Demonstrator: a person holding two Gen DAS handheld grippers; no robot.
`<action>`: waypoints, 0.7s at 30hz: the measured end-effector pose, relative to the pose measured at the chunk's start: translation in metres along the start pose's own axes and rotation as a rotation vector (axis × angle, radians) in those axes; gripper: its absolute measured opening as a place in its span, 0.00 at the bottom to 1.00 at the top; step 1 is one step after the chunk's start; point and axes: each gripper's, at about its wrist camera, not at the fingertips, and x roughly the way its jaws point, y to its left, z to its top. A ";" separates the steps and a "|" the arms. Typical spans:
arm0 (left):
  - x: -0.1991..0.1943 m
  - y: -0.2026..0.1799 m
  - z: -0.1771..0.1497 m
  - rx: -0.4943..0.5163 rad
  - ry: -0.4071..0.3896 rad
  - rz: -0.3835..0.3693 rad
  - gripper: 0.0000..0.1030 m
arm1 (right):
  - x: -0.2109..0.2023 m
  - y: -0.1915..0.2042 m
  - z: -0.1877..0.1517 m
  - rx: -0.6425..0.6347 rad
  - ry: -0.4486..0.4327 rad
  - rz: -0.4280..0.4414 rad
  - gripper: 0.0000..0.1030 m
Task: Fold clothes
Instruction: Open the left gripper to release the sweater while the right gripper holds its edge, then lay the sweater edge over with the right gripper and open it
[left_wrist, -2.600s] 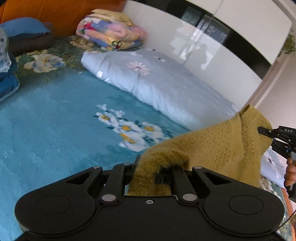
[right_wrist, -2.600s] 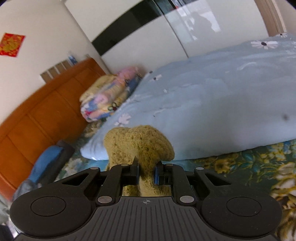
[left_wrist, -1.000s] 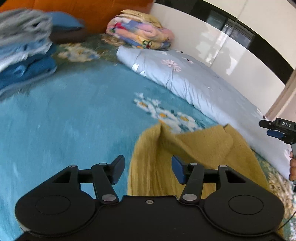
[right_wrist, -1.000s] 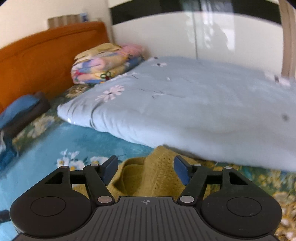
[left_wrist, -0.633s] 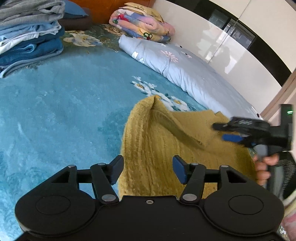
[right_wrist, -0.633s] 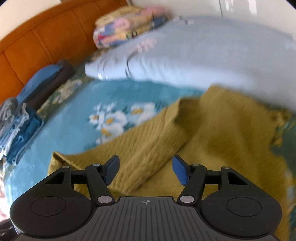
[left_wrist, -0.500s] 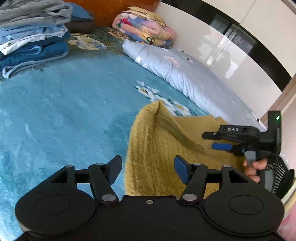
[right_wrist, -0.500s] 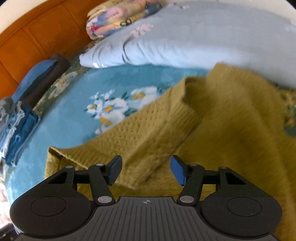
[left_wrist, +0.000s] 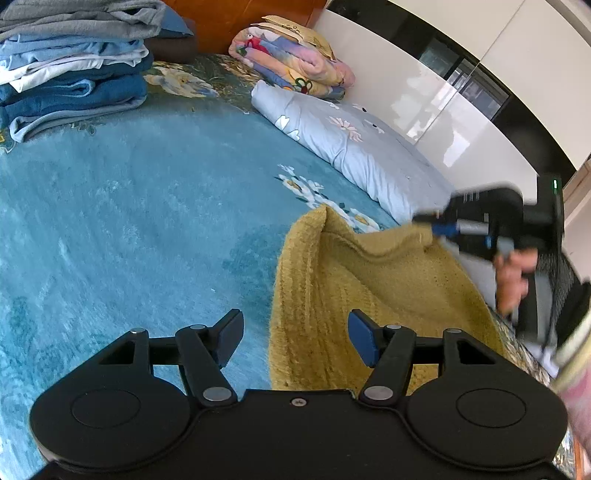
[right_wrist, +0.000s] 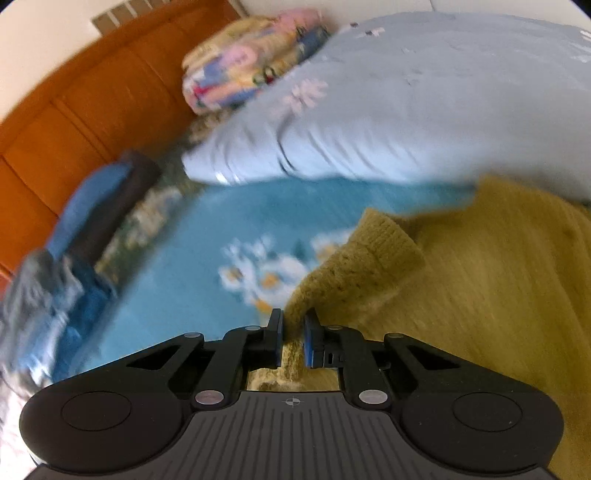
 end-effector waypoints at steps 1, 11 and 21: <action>0.001 0.002 0.000 -0.003 0.002 0.000 0.59 | 0.004 0.006 0.008 0.002 -0.008 0.004 0.09; 0.013 0.021 0.006 -0.015 0.007 -0.016 0.60 | 0.075 0.045 0.051 0.018 -0.015 -0.036 0.09; 0.025 0.041 0.014 -0.017 0.011 -0.018 0.60 | 0.150 0.039 0.039 0.044 0.076 -0.158 0.09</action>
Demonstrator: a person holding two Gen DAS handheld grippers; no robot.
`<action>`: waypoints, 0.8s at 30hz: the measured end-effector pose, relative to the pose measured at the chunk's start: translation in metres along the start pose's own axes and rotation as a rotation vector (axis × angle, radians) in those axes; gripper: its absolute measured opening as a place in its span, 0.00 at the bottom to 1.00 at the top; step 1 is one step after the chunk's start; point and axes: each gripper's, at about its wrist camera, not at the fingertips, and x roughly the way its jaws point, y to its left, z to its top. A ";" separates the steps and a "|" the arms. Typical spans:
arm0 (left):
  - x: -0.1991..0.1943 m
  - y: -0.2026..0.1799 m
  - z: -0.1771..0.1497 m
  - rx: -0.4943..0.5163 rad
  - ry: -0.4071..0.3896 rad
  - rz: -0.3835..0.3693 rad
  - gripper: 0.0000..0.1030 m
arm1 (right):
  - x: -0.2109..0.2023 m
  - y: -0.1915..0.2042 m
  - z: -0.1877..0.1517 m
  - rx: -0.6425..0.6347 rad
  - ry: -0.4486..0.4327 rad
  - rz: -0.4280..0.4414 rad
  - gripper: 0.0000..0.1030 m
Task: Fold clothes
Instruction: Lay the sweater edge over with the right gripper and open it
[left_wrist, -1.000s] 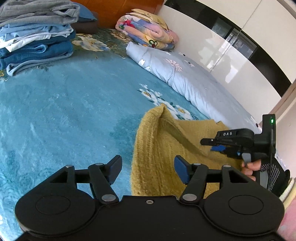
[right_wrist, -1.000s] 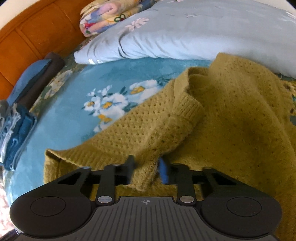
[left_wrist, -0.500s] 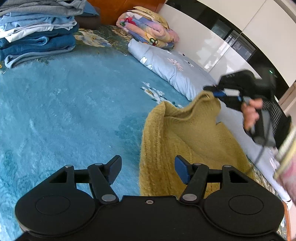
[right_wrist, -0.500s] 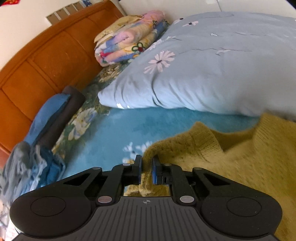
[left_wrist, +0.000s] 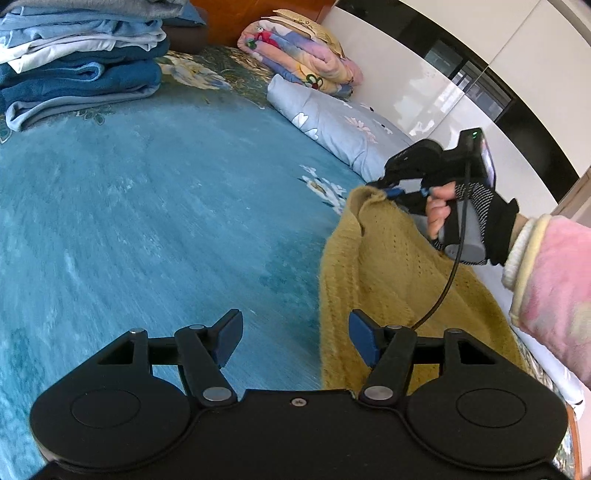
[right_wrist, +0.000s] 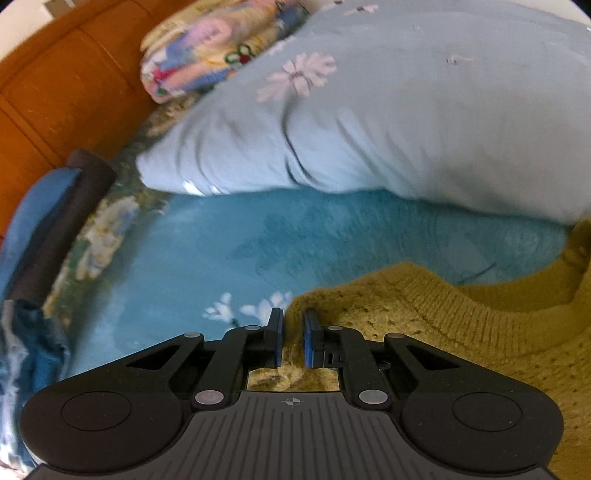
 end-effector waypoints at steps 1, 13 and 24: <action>0.001 0.001 0.000 0.000 0.001 0.002 0.60 | 0.002 0.000 -0.002 -0.001 0.009 -0.003 0.10; -0.027 -0.036 0.000 0.072 -0.023 0.015 0.60 | -0.085 0.012 -0.002 -0.100 -0.040 0.090 0.28; -0.070 -0.107 -0.041 0.247 -0.032 -0.033 0.61 | -0.286 -0.080 -0.104 -0.286 -0.208 0.126 0.44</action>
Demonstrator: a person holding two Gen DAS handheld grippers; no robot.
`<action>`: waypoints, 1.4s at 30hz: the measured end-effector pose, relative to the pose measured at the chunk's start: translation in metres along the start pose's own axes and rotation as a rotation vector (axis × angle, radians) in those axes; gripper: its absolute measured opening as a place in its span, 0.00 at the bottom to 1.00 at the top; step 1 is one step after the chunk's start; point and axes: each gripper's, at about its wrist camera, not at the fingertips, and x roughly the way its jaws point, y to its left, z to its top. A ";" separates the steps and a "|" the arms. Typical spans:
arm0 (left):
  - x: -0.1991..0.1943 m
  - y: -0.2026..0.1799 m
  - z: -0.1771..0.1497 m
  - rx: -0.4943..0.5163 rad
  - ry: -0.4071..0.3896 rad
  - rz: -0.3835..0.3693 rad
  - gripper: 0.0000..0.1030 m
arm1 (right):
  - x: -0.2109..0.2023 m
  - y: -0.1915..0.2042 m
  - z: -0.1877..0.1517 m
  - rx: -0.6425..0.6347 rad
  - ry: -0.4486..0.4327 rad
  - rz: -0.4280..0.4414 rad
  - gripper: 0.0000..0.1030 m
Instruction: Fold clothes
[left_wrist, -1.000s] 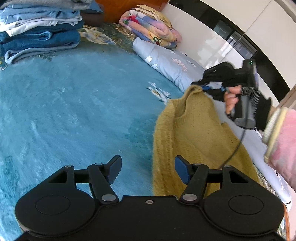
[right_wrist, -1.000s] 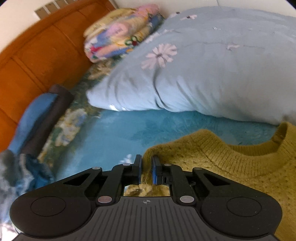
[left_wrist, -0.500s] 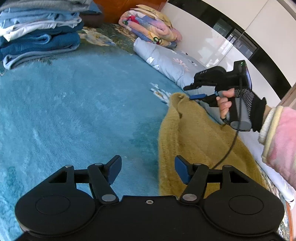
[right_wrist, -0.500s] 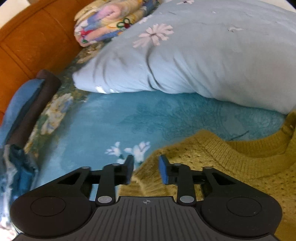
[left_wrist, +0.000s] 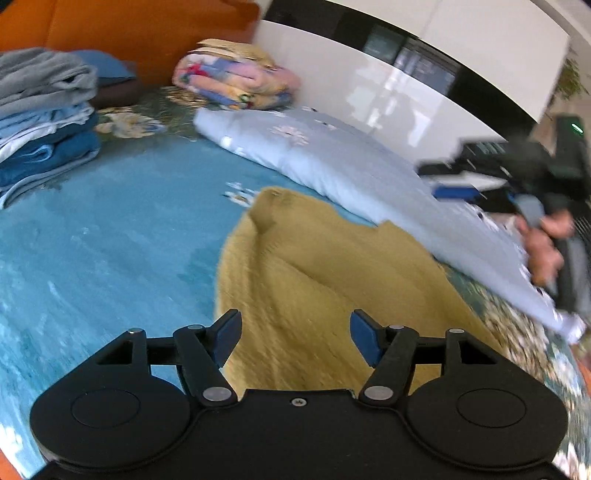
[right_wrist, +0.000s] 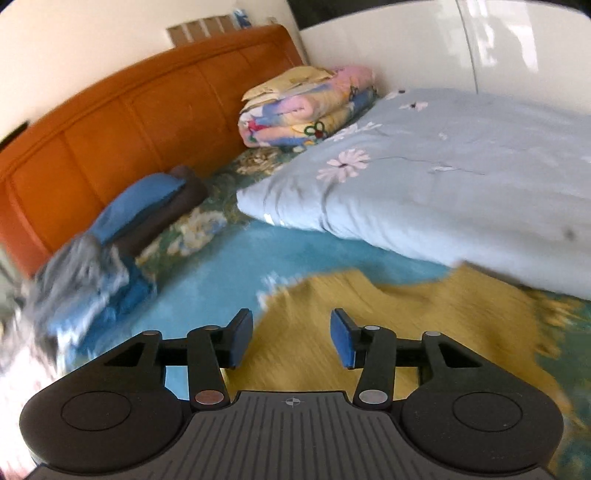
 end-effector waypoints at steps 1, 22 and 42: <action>-0.001 -0.005 -0.004 0.012 0.008 -0.007 0.61 | -0.014 -0.009 -0.015 -0.005 0.004 -0.026 0.45; -0.019 -0.032 -0.062 0.136 0.103 -0.034 0.64 | -0.141 -0.092 -0.242 0.135 0.152 -0.417 0.55; -0.033 -0.034 -0.083 0.204 0.127 -0.045 0.67 | -0.146 -0.110 -0.236 0.291 -0.142 -0.416 0.54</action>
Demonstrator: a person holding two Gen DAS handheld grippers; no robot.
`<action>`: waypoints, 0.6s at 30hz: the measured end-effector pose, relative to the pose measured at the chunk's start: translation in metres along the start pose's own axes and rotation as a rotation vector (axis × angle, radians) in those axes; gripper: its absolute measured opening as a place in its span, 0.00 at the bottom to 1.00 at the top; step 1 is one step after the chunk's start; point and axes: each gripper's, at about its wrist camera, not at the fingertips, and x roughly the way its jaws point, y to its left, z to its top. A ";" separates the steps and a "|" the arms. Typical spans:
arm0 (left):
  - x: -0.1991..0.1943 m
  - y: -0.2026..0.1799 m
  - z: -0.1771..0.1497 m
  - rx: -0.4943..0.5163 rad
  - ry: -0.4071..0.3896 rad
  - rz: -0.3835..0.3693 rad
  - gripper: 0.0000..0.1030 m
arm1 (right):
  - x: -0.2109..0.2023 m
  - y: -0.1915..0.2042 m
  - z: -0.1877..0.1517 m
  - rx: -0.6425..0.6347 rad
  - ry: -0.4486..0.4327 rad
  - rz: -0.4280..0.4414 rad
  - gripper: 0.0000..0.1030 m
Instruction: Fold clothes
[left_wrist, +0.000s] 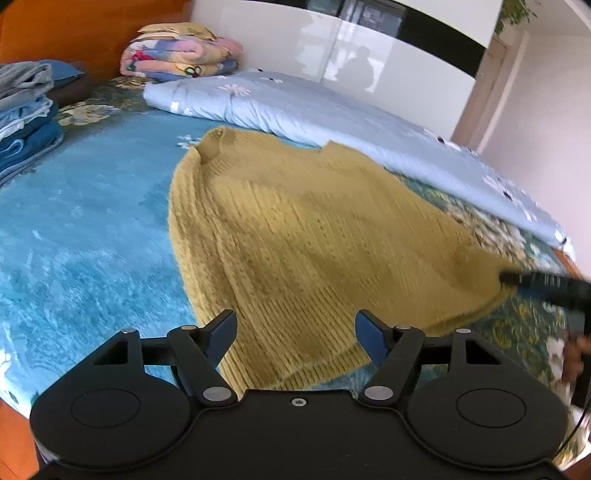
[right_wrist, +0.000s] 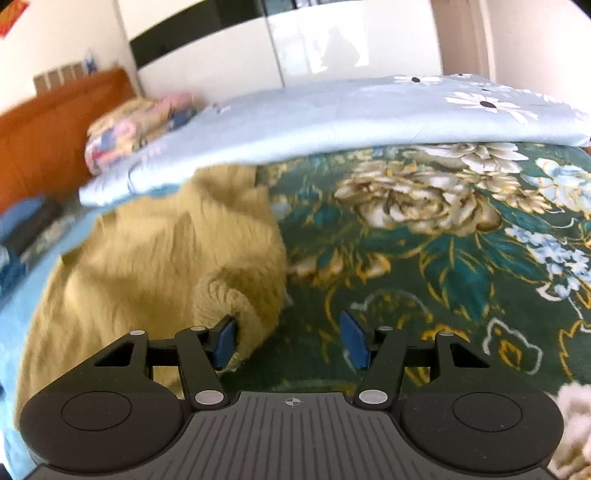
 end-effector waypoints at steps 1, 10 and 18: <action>0.002 -0.002 -0.002 0.022 0.010 0.009 0.67 | 0.001 -0.001 0.001 0.001 0.000 0.001 0.54; 0.016 -0.018 -0.016 0.203 0.066 0.089 0.67 | 0.005 -0.008 0.000 0.033 0.024 0.015 0.56; 0.036 -0.042 -0.034 0.505 0.089 0.263 0.67 | 0.009 -0.008 -0.002 0.041 0.037 0.030 0.60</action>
